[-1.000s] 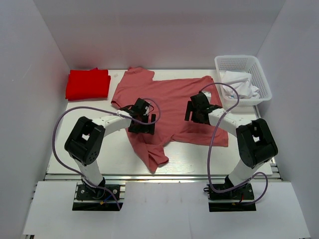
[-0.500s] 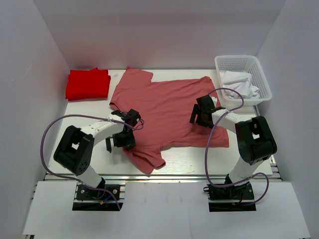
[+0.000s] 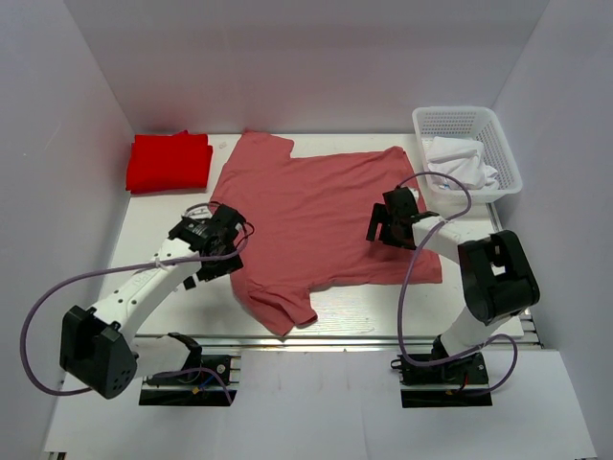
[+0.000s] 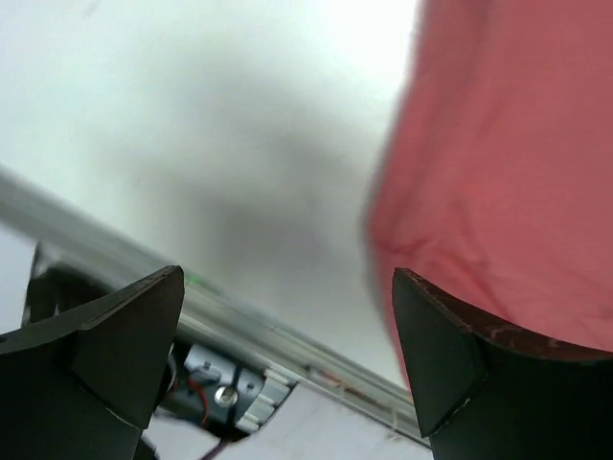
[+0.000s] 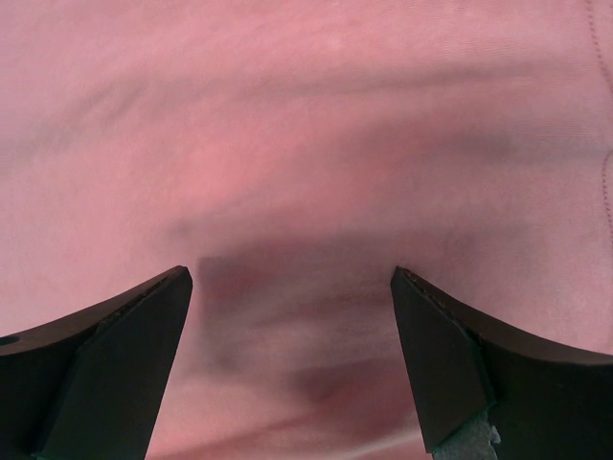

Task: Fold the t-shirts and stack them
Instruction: Flatten out the tshirt

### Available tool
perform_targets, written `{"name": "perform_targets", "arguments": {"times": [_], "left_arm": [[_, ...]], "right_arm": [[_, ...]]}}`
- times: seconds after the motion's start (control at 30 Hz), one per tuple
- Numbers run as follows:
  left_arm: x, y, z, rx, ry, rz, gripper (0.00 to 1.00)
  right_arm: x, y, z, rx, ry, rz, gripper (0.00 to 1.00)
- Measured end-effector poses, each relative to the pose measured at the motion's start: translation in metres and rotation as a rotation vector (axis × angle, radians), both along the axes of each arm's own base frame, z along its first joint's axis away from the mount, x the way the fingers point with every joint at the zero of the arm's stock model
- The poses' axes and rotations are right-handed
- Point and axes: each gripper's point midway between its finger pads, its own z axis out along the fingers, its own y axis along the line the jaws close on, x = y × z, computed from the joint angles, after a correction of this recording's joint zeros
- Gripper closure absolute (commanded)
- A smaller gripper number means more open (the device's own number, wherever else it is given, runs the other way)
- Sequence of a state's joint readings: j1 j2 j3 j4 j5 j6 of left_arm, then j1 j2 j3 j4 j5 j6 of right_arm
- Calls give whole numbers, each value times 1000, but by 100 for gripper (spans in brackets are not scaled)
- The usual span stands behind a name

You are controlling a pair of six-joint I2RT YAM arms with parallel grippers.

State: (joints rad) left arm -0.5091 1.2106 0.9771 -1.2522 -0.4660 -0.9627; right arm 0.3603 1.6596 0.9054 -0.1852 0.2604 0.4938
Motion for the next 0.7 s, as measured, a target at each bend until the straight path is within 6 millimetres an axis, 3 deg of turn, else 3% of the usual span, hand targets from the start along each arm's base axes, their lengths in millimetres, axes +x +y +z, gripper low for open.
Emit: {"name": "perform_targets", "arguments": {"times": [0.13, 0.27, 0.37, 0.53, 0.7], "left_arm": [[43, -28, 6, -60, -100, -152, 0], [88, -71, 13, -160, -199, -326, 0], [103, -96, 5, -232, -215, -420, 0], [96, -122, -33, -355, -184, -520, 0], [71, -113, -73, -362, -62, -494, 0]], "right_arm": [[-3, 5, 6, 17, -25, 63, 10], [1, 9, 18, 36, -66, 90, 10], [3, 12, 20, 46, -74, 101, 10], [1, 16, 19, 63, -65, 117, 10], [-1, 18, 13, 72, -45, 125, 10]]}}
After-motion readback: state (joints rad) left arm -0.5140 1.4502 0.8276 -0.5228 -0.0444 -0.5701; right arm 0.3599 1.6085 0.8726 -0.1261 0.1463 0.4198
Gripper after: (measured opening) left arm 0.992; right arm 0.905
